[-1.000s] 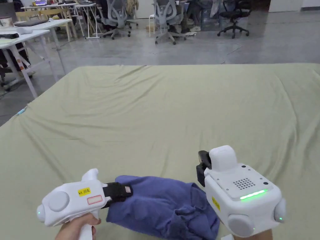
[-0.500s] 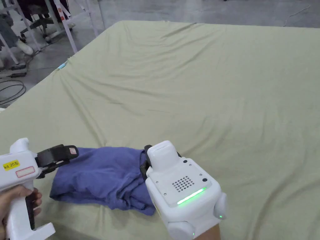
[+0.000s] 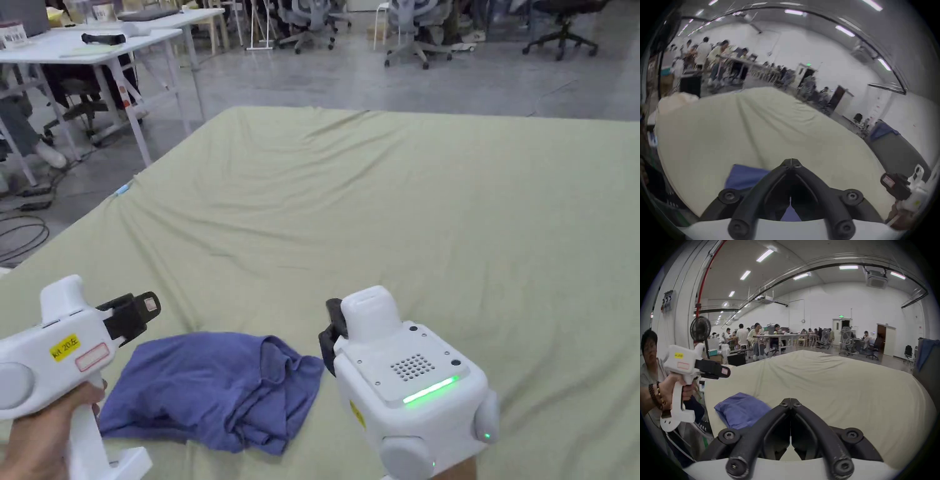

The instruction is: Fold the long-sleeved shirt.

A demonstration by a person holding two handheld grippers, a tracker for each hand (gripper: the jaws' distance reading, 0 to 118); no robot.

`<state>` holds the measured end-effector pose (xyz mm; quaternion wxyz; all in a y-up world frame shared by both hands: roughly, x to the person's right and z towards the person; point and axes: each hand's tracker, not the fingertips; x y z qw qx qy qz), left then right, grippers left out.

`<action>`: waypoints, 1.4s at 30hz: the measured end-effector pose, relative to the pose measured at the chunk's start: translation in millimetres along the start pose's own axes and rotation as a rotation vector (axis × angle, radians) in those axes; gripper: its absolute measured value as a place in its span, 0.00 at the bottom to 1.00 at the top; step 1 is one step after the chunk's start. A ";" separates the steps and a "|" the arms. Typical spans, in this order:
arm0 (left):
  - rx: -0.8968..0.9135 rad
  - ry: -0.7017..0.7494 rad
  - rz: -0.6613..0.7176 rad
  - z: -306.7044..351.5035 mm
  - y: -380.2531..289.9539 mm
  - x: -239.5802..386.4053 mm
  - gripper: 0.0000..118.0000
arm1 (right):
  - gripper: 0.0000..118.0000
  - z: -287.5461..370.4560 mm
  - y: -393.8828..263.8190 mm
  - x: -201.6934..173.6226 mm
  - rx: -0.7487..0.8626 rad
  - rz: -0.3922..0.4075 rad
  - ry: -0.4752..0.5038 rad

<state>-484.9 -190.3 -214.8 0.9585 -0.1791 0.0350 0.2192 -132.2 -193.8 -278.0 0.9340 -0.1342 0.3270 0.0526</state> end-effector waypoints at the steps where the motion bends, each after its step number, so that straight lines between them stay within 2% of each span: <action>1: 0.061 -0.016 -0.041 8.3 -0.5 25.5 0.00 | 0.00 12.4 5.9 10.5 0.013 -0.013 -0.024; 3: 0.151 -0.053 -0.097 27.3 -5.7 86.3 0.00 | 0.00 40.0 17.2 34.2 0.033 -0.033 -0.052; 6: 0.338 -0.049 -0.280 43.3 -17.8 167.6 0.00 | 0.00 89.6 35.1 73.7 0.076 -0.008 -0.123; 7: 0.382 -0.026 -0.383 46.5 -22.6 195.7 0.00 | 0.00 108.4 40.2 88.4 0.093 0.002 -0.153; 8: 0.369 -0.066 -0.417 47.0 -30.7 220.9 0.00 | 0.00 129.0 44.5 104.9 0.115 0.000 -0.177; 11: 0.402 -0.087 -0.445 44.9 -60.6 284.2 0.00 | 0.00 181.6 50.0 143.9 0.169 0.009 -0.301; 15: 0.422 -0.083 -0.494 37.9 -92.1 337.1 0.00 | 0.00 245.1 40.7 193.3 0.215 -0.002 -0.458; 18: 0.348 -0.143 -0.483 38.7 -109.8 350.6 0.00 | 0.00 281.5 12.1 217.9 0.236 -0.008 -0.569; 21: 0.341 -0.136 -0.496 38.0 -135.6 352.6 0.00 | 0.00 303.4 -28.6 227.4 0.238 0.019 -0.619; 23: 0.338 -0.091 -0.502 37.7 -147.4 351.0 0.00 | 0.00 308.3 -51.1 231.3 0.246 0.031 -0.661; 25: 0.282 -0.055 -0.505 30.6 -154.5 346.9 0.00 | 0.00 310.9 -67.6 235.9 0.283 0.010 -0.663; 26: 0.280 -0.035 -0.518 27.7 -157.5 343.4 0.00 | 0.00 308.0 -68.4 236.6 0.287 -0.012 -0.695; 29: 0.261 -0.024 -0.481 23.0 -162.3 337.8 0.00 | 0.00 302.5 -66.8 245.7 0.267 0.010 -0.686; 31: 0.276 -0.013 -0.495 22.8 -163.0 338.5 0.00 | 0.00 305.3 -69.7 247.2 0.261 -0.029 -0.679; 37: 0.269 -0.022 -0.516 18.8 -170.2 344.5 0.00 | 0.00 299.6 -77.3 255.8 0.197 -0.064 -0.668; 42: 0.249 -0.029 -0.499 15.4 -173.5 343.3 0.02 | 0.00 297.4 -81.5 255.1 0.175 -0.067 -0.670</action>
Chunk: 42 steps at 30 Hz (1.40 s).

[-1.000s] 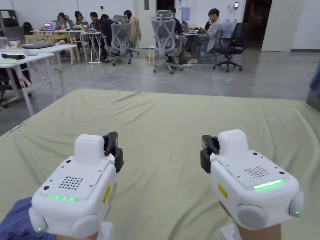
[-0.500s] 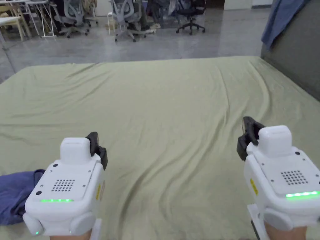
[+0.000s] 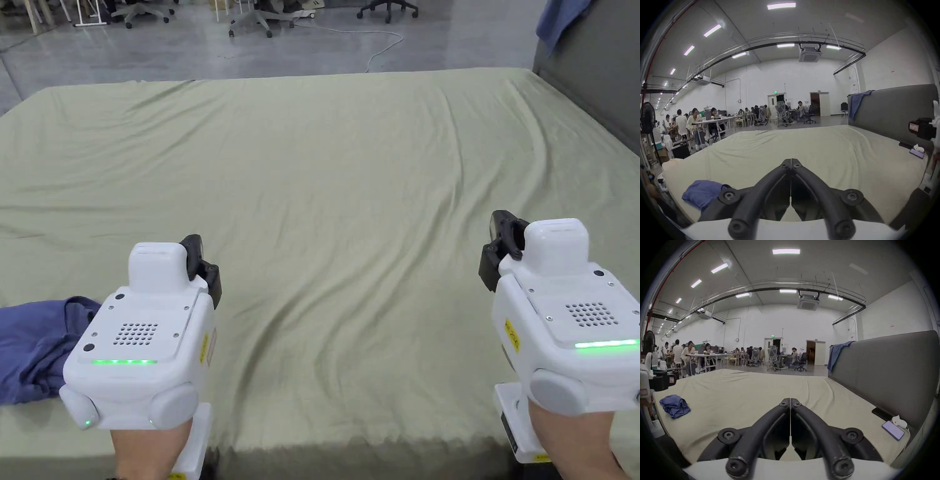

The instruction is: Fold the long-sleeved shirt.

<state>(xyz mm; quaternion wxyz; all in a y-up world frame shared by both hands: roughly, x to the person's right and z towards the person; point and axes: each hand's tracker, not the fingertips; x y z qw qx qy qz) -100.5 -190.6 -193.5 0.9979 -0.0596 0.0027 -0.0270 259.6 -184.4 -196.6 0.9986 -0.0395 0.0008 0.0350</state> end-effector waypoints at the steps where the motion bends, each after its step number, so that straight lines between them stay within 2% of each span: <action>1: 0.000 -0.003 0.006 0.1 -1.9 0.0 0.14 | 0.07 0.5 -1.3 -0.7 -0.004 -0.002 0.003; 3: -0.005 -0.012 0.006 -0.4 -5.3 0.6 0.67 | 0.75 1.3 -3.0 -2.8 -0.026 0.009 0.015; 4: -0.014 -0.016 0.005 -1.4 -6.6 -0.3 0.94 | 1.00 -1.1 -4.6 -4.4 -0.048 0.025 0.021; 5: -0.032 -0.013 0.009 -3.3 -8.3 -0.3 0.99 | 1.00 -2.8 -7.8 -5.6 -0.059 0.036 0.001; 6: -0.049 0.030 0.023 -1.5 -16.2 -2.7 1.00 | 1.00 4.8 -8.3 -4.8 -0.020 0.056 -0.067; 7: 0.053 0.016 -0.001 -3.7 -12.4 -1.2 1.00 | 1.00 3.0 -10.1 -4.1 -0.027 0.048 -0.012; 8: -0.002 0.026 0.004 -3.7 -13.7 -1.8 1.00 | 1.00 1.5 -7.3 -3.6 -0.031 0.066 -0.010; 17: -0.010 0.028 0.023 -3.7 -12.7 -6.5 1.00 | 1.00 -4.4 -8.1 -4.5 -0.072 0.065 0.007; 23: -0.017 0.027 0.033 -2.4 -16.2 -6.2 1.00 | 1.00 -2.6 -8.8 -1.4 -0.058 0.037 0.000; 26: -0.002 0.035 0.004 -1.0 -11.9 -6.7 1.00 | 1.00 -5.5 -2.6 0.0 -0.081 0.005 0.062; 33: 0.014 0.045 -0.002 0.5 -10.3 -6.8 1.00 | 1.00 -3.4 -9.1 -5.3 -0.069 0.066 0.062; 36: 0.034 0.036 -0.009 1.1 -10.7 -7.6 1.00 | 1.00 1.9 -6.4 -0.9 -0.027 0.029 0.045; 39: 0.055 0.039 -0.004 1.6 -12.4 -8.3 1.00 | 1.00 1.9 -4.6 3.7 -0.016 0.028 0.059; 42: 0.037 0.037 0.029 -0.2 -11.7 -8.6 1.00 | 1.00 -0.9 -4.0 6.2 0.025 -0.080 0.112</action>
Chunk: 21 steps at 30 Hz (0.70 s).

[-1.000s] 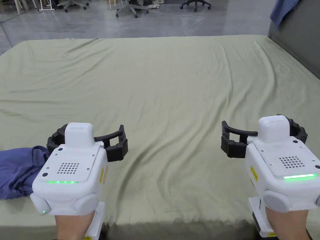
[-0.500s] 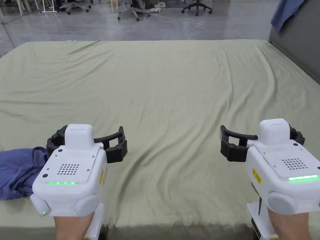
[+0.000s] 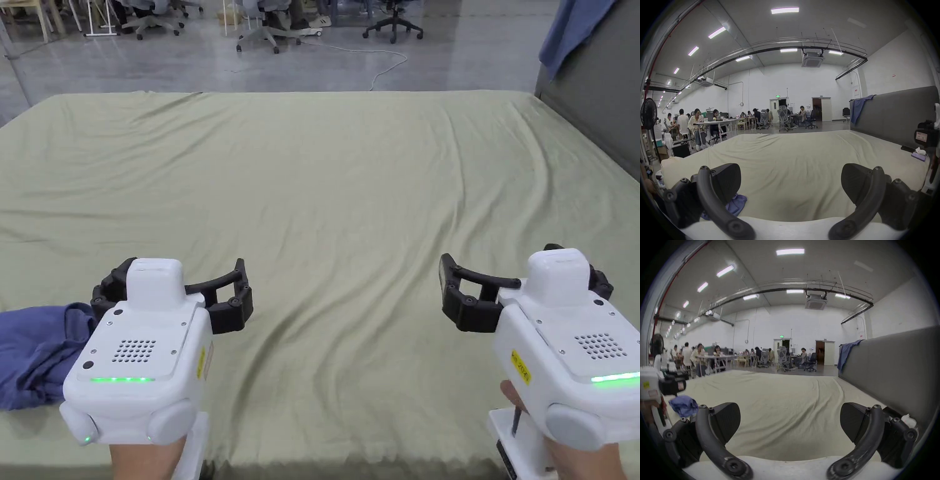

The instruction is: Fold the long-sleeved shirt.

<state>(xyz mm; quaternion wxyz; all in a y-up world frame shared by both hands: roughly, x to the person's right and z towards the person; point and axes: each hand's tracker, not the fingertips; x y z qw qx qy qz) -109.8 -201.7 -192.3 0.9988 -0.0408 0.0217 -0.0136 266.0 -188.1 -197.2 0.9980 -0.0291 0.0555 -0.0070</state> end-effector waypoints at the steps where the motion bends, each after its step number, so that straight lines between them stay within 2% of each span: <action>1: -0.008 -0.005 0.014 0.0 -0.2 -0.3 1.00 | 1.00 -0.9 -0.6 -0.9 -0.006 -0.044 -0.023; 3: 0.005 -0.013 0.017 -0.5 -0.2 0.6 1.00 | 1.00 -3.3 -0.5 0.4 -0.040 -0.073 0.000; 6: 0.024 -0.012 -0.020 -0.5 -1.6 4.8 1.00 | 1.00 -0.2 -4.3 1.3 -0.040 -0.050 0.015; 9: 0.026 -0.020 -0.045 -0.3 -2.8 6.2 1.00 | 1.00 -4.1 -4.5 -0.5 -0.124 0.003 -0.035; 10: 0.028 -0.020 -0.047 -1.0 -2.8 6.7 1.00 | 1.00 -4.7 -5.3 -0.4 -0.108 -0.005 -0.041; 13: 0.036 -0.025 -0.046 -0.5 -3.1 7.7 1.00 | 1.00 -5.9 -3.1 -0.3 -0.072 -0.016 -0.136; 16: 0.026 -0.014 -0.065 -1.6 -3.6 8.5 1.00 | 1.00 -5.1 -1.4 4.6 -0.077 -0.022 -0.075; 19: 0.006 0.002 -0.060 -2.4 -4.2 7.5 1.00 | 1.00 -3.7 -4.7 2.4 -0.096 0.007 -0.130; 21: -0.010 0.005 -0.052 -3.0 -4.2 5.5 1.00 | 1.00 -6.0 -7.6 3.9 -0.117 0.006 -0.105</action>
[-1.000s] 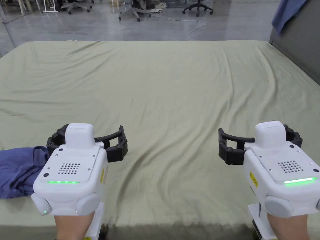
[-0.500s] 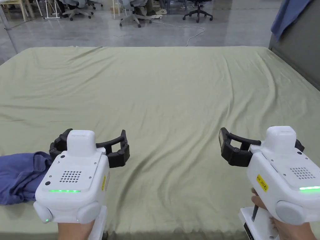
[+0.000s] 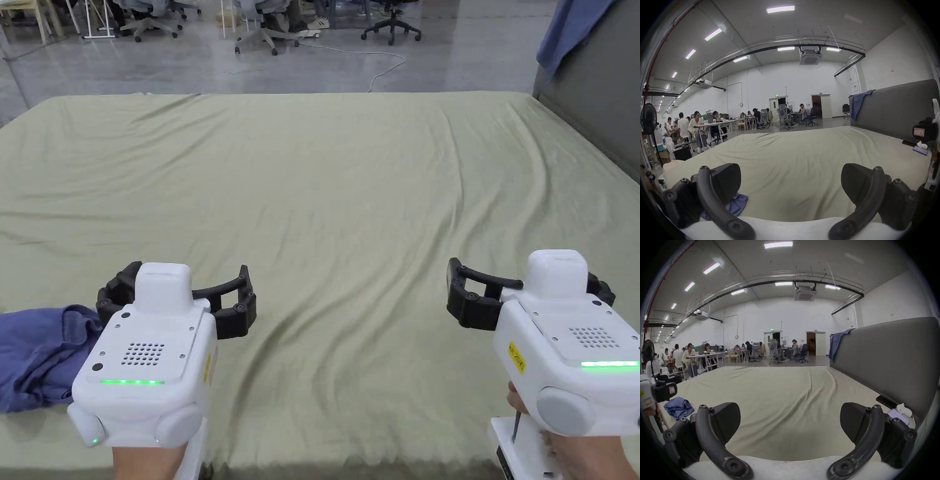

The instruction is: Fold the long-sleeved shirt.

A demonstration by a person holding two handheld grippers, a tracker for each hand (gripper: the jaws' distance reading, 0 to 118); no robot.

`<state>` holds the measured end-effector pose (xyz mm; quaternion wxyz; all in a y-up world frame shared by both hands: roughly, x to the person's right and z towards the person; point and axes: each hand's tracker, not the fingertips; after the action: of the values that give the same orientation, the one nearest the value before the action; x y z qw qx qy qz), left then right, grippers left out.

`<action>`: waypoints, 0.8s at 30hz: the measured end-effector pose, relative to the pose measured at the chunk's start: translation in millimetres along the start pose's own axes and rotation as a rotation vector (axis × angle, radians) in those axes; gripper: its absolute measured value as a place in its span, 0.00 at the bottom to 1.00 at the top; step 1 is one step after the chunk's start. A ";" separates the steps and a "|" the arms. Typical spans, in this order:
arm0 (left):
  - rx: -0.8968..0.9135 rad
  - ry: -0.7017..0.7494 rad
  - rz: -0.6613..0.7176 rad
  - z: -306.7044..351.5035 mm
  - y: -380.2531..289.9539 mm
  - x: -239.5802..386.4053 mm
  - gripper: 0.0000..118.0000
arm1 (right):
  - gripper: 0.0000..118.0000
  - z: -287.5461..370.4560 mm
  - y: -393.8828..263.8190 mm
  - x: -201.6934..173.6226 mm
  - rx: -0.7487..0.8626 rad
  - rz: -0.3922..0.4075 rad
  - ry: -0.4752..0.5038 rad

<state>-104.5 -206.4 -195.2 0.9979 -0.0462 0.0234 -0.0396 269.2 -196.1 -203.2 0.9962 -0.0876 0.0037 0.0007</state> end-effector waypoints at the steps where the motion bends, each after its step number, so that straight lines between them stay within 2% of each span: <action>1: -0.002 -0.001 0.003 -0.8 -0.4 -1.1 1.00 | 1.00 -1.0 -0.9 0.3 -0.007 -0.007 0.005; 24: -0.004 0.008 0.010 -1.5 0.4 -1.6 1.00 | 1.00 -1.2 -2.9 -2.8 -0.009 0.028 -0.006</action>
<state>-106.2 -206.0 -196.6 0.9979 -0.0477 0.0276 -0.0349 266.4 -199.1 -203.9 0.9957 -0.0919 0.0021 0.0150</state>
